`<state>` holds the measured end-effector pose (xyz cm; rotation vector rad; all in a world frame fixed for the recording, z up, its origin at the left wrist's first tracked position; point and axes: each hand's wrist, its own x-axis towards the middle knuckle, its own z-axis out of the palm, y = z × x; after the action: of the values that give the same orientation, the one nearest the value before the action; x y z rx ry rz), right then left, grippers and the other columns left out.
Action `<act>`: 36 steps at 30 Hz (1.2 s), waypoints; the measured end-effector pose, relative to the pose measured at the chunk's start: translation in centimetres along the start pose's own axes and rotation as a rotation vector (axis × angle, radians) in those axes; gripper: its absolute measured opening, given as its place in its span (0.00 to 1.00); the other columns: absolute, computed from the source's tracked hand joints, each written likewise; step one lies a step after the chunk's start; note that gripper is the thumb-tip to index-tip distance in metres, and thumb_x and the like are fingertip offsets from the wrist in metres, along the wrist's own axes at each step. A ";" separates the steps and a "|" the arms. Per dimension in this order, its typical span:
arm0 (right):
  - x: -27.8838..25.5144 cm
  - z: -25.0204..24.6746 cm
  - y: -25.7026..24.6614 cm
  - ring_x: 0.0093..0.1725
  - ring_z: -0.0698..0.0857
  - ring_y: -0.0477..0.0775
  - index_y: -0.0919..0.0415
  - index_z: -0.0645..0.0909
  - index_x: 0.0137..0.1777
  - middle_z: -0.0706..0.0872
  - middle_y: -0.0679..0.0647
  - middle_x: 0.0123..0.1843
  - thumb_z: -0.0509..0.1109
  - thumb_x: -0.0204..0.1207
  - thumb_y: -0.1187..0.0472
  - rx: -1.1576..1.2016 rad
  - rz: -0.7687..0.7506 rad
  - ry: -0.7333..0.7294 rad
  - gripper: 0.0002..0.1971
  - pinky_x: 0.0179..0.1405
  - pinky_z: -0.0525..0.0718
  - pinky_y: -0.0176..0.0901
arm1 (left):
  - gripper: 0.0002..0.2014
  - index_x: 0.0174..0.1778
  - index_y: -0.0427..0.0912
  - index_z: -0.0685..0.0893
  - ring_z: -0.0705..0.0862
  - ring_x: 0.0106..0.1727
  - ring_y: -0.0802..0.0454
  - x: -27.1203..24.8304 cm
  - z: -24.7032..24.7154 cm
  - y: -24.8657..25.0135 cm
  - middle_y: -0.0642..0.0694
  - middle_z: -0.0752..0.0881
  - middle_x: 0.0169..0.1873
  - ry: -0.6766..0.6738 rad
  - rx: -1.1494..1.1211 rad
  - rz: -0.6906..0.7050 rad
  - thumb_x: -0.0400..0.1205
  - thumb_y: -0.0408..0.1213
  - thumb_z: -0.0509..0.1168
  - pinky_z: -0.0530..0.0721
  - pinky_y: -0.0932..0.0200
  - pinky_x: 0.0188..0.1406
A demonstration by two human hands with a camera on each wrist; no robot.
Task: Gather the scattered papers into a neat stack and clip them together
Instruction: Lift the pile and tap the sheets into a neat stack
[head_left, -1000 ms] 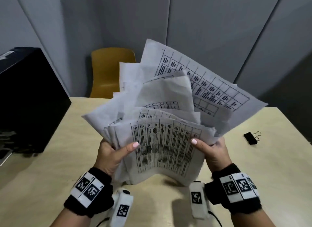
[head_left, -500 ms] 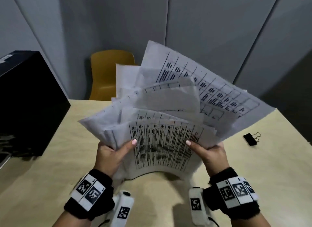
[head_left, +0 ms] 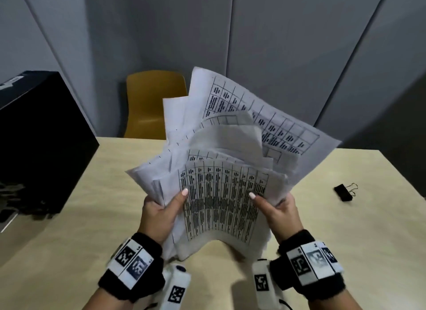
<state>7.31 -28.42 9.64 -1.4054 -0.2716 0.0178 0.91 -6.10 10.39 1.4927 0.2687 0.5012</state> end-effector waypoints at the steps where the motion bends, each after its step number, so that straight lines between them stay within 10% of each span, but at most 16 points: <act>1: -0.1 0.2 -0.3 0.40 0.90 0.44 0.55 0.87 0.40 0.92 0.45 0.37 0.77 0.65 0.65 -0.008 -0.027 0.002 0.06 0.42 0.86 0.34 | 0.09 0.35 0.46 0.86 0.86 0.34 0.70 -0.1 0.4 0.3 0.63 0.90 0.28 0.019 0.010 0.016 0.75 0.27 0.70 0.80 0.76 0.35; 8: -0.5 -0.9 -0.3 0.46 0.90 0.52 0.66 0.82 0.53 0.93 0.50 0.43 0.82 0.57 0.60 0.013 -0.049 0.063 0.24 0.43 0.88 0.39 | 0.17 0.44 0.41 0.87 0.90 0.39 0.64 0.3 -0.8 1.6 0.59 0.92 0.33 -0.065 -0.055 0.017 0.68 0.16 0.70 0.85 0.71 0.37; 13: -0.3 0.0 -0.6 0.41 0.88 0.47 0.62 0.83 0.44 0.91 0.45 0.37 0.72 0.67 0.77 0.005 -0.048 0.020 0.10 0.41 0.86 0.35 | 0.12 0.42 0.42 0.88 0.90 0.43 0.58 0.2 -0.4 1.3 0.57 0.92 0.36 -0.021 -0.007 0.021 0.68 0.23 0.74 0.86 0.66 0.44; 18: -0.6 -0.9 0.2 0.45 0.90 0.49 0.59 0.86 0.49 0.93 0.49 0.43 0.83 0.54 0.49 0.069 0.004 0.010 0.24 0.43 0.87 0.37 | 0.03 0.39 0.28 0.86 0.90 0.41 0.55 -0.1 -0.9 0.5 0.53 0.92 0.35 -0.022 -0.028 -0.022 0.70 0.22 0.72 0.87 0.66 0.40; 20: -0.7 -0.4 0.0 0.40 0.89 0.42 0.50 0.89 0.41 0.92 0.43 0.37 0.76 0.66 0.67 0.018 -0.048 0.006 0.10 0.42 0.85 0.31 | 0.05 0.36 0.37 0.87 0.88 0.36 0.59 -0.3 -0.3 0.6 0.56 0.91 0.29 0.019 0.007 0.016 0.73 0.24 0.70 0.85 0.70 0.35; 21: -0.6 -0.2 0.0 0.39 0.88 0.39 0.48 0.90 0.38 0.91 0.40 0.35 0.71 0.69 0.75 -0.029 -0.075 0.022 0.18 0.40 0.84 0.29 | 0.06 0.35 0.40 0.86 0.88 0.34 0.62 -0.4 -0.1 0.6 0.58 0.90 0.28 0.032 0.010 0.043 0.74 0.25 0.69 0.84 0.71 0.33; 25: -0.7 -0.7 -1.1 0.38 0.89 0.38 0.64 0.83 0.46 0.91 0.39 0.34 0.74 0.63 0.77 0.030 -0.053 0.063 0.13 0.37 0.84 0.28 | 0.09 0.38 0.47 0.87 0.88 0.38 0.69 0.3 -1.0 1.0 0.66 0.90 0.32 0.023 0.046 0.132 0.68 0.29 0.77 0.84 0.73 0.39; 29: -0.9 -0.4 -1.7 0.42 0.90 0.42 0.77 0.75 0.57 0.92 0.44 0.39 0.86 0.50 0.62 0.026 -0.070 0.080 0.36 0.40 0.85 0.30 | 0.21 0.47 0.42 0.88 0.90 0.47 0.60 0.1 -1.1 1.5 0.59 0.92 0.41 -0.055 0.020 0.131 0.58 0.38 0.78 0.86 0.66 0.48; 32: -0.9 0.2 -2.2 0.46 0.90 0.44 0.65 0.76 0.56 0.92 0.44 0.44 0.79 0.55 0.63 0.034 -0.056 0.053 0.28 0.43 0.85 0.33 | 0.21 0.52 0.36 0.85 0.90 0.45 0.62 0.0 -0.5 2.3 0.59 0.92 0.39 -0.098 -0.036 0.111 0.63 0.22 0.77 0.85 0.68 0.45; 36: -0.6 -0.4 -2.3 0.49 0.89 0.47 0.54 0.73 0.55 0.90 0.48 0.47 0.84 0.55 0.60 0.013 -0.067 0.079 0.30 0.49 0.87 0.39 | 0.26 0.57 0.35 0.81 0.90 0.49 0.53 0.6 -1.3 2.0 0.51 0.92 0.46 -0.129 -0.091 0.098 0.62 0.25 0.77 0.87 0.63 0.45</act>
<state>6.51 -29.33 11.68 -1.3805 -0.2524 -0.0907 0.57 -4.66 12.39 1.4479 0.0714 0.4863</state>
